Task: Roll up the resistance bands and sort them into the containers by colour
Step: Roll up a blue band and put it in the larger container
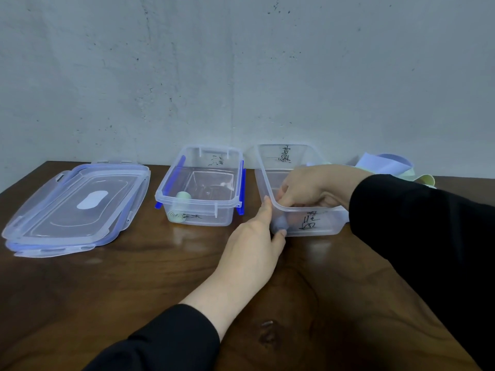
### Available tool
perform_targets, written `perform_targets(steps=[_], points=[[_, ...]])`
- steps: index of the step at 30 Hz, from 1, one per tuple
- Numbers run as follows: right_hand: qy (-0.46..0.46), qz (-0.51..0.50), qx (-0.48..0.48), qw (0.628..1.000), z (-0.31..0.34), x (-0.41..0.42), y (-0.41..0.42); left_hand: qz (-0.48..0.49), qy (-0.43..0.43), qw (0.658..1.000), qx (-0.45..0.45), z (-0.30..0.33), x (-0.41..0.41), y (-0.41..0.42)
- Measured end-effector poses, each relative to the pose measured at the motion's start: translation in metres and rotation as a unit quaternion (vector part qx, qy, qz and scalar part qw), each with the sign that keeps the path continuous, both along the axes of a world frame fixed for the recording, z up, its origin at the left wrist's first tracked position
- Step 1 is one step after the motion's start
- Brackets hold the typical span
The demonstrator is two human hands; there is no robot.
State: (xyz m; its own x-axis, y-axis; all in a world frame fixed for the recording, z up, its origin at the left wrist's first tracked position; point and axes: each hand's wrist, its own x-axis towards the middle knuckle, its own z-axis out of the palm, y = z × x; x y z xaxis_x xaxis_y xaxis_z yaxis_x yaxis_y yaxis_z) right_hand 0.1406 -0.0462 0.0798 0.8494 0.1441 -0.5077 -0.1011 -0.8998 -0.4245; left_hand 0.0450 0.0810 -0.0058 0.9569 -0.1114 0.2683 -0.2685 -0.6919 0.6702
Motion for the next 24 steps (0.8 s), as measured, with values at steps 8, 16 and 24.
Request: perform_targets(steps=[8,16,24], points=[[-0.017,0.006,-0.003,1.0,-0.002,0.002,0.001,0.007,0.02,1.0,-0.013,0.005,-0.002,0.0],[-0.227,0.047,-0.095,0.968,0.009,0.008,-0.014,0.036,-0.039,0.994,-0.093,0.01,-0.008,-0.001],[-0.494,-0.047,0.214,0.842,-0.028,-0.103,-0.038,-0.024,-0.25,0.955,-0.155,0.015,-0.025,-0.005]])
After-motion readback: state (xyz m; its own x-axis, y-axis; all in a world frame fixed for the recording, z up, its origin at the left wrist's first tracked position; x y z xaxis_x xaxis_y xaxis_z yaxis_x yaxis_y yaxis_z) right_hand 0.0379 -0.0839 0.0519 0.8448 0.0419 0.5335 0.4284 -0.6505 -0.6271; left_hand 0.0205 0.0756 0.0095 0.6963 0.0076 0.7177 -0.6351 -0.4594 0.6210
